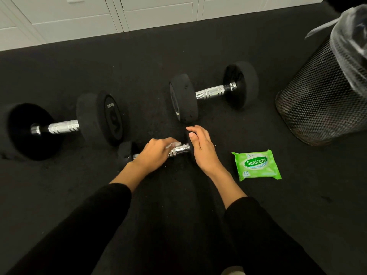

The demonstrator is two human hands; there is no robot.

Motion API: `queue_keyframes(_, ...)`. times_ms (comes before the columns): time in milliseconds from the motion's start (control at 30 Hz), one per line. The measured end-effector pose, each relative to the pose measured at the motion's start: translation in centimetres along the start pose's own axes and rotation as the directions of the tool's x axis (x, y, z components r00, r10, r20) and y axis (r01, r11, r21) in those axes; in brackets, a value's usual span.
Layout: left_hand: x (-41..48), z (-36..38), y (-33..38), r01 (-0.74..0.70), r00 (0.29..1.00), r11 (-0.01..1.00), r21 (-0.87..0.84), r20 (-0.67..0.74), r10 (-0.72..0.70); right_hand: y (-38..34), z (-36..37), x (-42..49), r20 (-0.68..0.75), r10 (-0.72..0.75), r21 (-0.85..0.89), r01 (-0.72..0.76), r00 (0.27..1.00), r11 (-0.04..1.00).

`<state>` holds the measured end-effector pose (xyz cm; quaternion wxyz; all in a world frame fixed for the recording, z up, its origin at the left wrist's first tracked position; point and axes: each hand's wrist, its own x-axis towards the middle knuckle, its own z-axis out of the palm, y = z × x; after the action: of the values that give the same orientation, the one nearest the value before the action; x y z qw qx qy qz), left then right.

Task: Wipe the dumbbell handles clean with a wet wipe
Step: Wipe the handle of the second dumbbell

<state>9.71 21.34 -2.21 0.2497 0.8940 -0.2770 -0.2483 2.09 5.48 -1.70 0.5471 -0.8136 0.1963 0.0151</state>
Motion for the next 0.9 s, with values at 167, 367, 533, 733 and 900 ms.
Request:
queue_keyframes(167, 1.0, 1.0, 1.8, 0.010, 1.000, 1.000, 0.012, 0.006, -0.010, 0.0, 0.1, -0.1, -0.003, -0.002, 0.015, 0.002, 1.000, 1.000)
queue_keyframes(367, -1.6, 1.3, -0.2, -0.160, 0.986, 0.985, 0.066, -0.029, 0.162, 0.0, -0.1, -0.3, -0.006, -0.004, 0.012, 0.004, 1.000, 1.000)
queue_keyframes(533, 0.3, 0.8, 0.8, -0.003, 1.000, 0.996, 0.089, -0.020, 0.005, -0.1, 0.0, -0.2, -0.014, -0.008, -0.002, 0.008, 1.000, 1.000)
queue_keyframes(733, -1.8, 2.0, 1.6, -0.163, 0.983, 0.983, 0.081, -0.075, 0.169, 0.0, 0.0, -0.2, -0.011, -0.002, -0.009, 0.002, 1.000, 1.000)
queue_keyframes(900, -2.6, 1.9, 0.9, -0.149, 0.978, 0.989, 0.005, -0.150, 0.148, -0.2, 0.1, -0.1, -0.015, 0.001, -0.020, -0.002, 1.000, 1.000)
